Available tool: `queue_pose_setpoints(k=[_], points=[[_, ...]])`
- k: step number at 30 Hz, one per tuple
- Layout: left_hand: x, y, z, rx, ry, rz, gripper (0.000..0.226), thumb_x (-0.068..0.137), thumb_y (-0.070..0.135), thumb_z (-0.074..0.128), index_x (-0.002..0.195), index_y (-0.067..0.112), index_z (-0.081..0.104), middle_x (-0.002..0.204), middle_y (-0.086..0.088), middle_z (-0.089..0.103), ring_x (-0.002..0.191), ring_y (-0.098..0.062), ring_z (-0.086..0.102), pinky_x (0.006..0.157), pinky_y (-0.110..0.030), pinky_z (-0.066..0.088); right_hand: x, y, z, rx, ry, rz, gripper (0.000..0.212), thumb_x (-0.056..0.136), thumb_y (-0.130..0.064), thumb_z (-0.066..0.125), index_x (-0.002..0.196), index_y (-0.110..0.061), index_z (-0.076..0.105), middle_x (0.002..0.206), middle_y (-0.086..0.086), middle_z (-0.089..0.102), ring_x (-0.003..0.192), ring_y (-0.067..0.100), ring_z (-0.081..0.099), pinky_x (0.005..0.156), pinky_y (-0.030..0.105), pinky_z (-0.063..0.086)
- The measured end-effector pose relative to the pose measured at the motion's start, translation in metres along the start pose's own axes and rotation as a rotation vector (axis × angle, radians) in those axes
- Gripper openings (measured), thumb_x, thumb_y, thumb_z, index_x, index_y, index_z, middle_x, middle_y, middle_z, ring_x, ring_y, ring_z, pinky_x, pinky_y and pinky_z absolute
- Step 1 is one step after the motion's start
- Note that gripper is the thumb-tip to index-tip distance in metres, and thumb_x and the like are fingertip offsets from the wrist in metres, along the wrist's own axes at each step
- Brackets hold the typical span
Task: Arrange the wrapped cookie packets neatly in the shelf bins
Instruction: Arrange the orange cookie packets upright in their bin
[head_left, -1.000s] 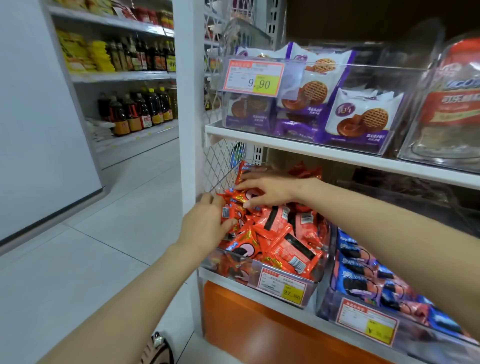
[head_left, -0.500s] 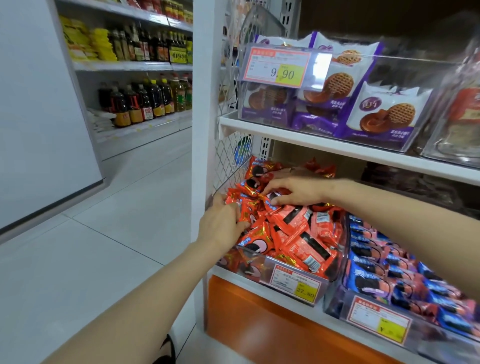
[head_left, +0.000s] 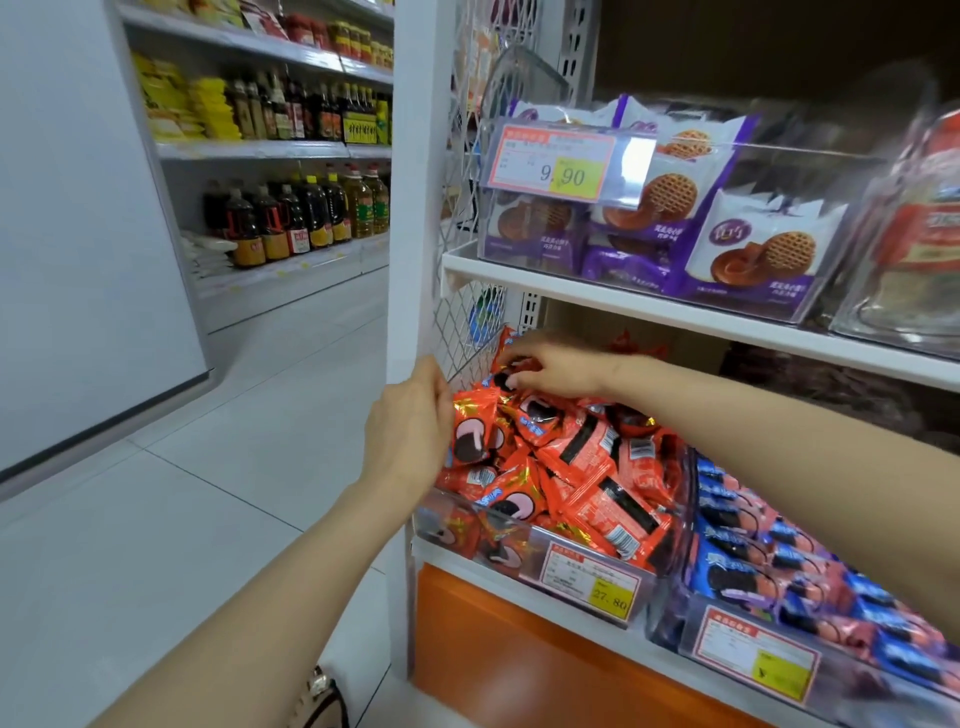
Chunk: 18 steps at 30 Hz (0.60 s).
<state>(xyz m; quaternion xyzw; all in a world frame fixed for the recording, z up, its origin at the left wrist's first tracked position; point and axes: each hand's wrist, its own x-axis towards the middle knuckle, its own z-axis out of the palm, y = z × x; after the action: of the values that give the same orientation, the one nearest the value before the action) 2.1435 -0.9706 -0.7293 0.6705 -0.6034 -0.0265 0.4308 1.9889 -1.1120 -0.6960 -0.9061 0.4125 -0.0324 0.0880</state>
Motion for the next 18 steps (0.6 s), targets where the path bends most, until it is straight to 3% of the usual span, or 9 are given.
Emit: queue_pose_setpoints(k=[4, 7, 10, 12, 15, 18], points=[[-0.001, -0.004, 0.0, -0.024, -0.029, -0.025, 0.01, 0.094, 0.018, 0.049, 0.087, 0.011, 0.051, 0.076, -0.014, 0.065, 0.074, -0.035, 0.059, 0.069, -0.046, 0.048, 0.022, -0.002, 0.01, -0.1, -0.061, 0.028, 0.036, 0.099, -0.018, 0.045, 0.134, -0.014, 0.048, 0.141, 0.008, 0.045, 0.127, 0.024, 0.044, 0.103, 0.031, 0.033], [-0.002, -0.005, 0.0, -0.01, -0.037, -0.022, 0.011, 0.095, 0.018, 0.049, 0.088, 0.011, 0.053, 0.077, -0.013, 0.065, 0.075, -0.034, 0.059, 0.069, -0.044, 0.049, 0.037, 0.001, 0.013, -0.16, -0.069, 0.07, 0.035, 0.09, -0.013, 0.057, 0.125, -0.019, 0.055, 0.13, 0.007, 0.053, 0.119, 0.024, 0.05, 0.096, 0.033, 0.039], [-0.002, -0.005, 0.0, -0.017, -0.029, -0.015, 0.012, 0.095, 0.018, 0.049, 0.088, 0.01, 0.053, 0.077, -0.013, 0.065, 0.074, -0.033, 0.06, 0.069, -0.045, 0.049, 0.044, -0.001, 0.012, -0.312, -0.066, 0.053, 0.043, 0.082, -0.019, 0.069, 0.123, -0.025, 0.059, 0.131, 0.002, 0.05, 0.124, 0.024, 0.043, 0.102, 0.037, 0.035], [0.0, -0.004, -0.001, -0.028, -0.017, -0.016, 0.011, 0.095, 0.018, 0.049, 0.088, 0.01, 0.054, 0.078, -0.013, 0.066, 0.075, -0.033, 0.06, 0.07, -0.045, 0.049, 0.045, -0.001, 0.009, -0.356, -0.035, 0.027, 0.037, 0.078, -0.024, 0.073, 0.113, -0.028, 0.063, 0.124, -0.001, 0.05, 0.121, 0.022, 0.042, 0.101, 0.039, 0.033], [0.002, -0.003, -0.001, -0.068, -0.004, -0.056, 0.01, 0.093, 0.014, 0.049, 0.086, 0.01, 0.055, 0.076, -0.012, 0.066, 0.073, -0.031, 0.061, 0.07, -0.044, 0.05, 0.041, 0.007, 0.004, -0.27, -0.002, -0.02, 0.032, 0.072, -0.029, 0.077, 0.099, -0.028, 0.059, 0.111, -0.003, 0.053, 0.108, 0.019, 0.047, 0.095, 0.041, 0.04], [0.003, -0.002, -0.001, -0.169, -0.014, -0.116, 0.011, 0.089, 0.01, 0.05, 0.079, 0.012, 0.053, 0.073, -0.01, 0.065, 0.068, -0.029, 0.064, 0.068, -0.043, 0.052, 0.026, 0.01, -0.002, -0.034, 0.043, 0.008, 0.04, 0.076, -0.029, 0.073, 0.109, -0.023, 0.051, 0.112, 0.001, 0.058, 0.104, 0.023, 0.052, 0.091, 0.041, 0.045]])
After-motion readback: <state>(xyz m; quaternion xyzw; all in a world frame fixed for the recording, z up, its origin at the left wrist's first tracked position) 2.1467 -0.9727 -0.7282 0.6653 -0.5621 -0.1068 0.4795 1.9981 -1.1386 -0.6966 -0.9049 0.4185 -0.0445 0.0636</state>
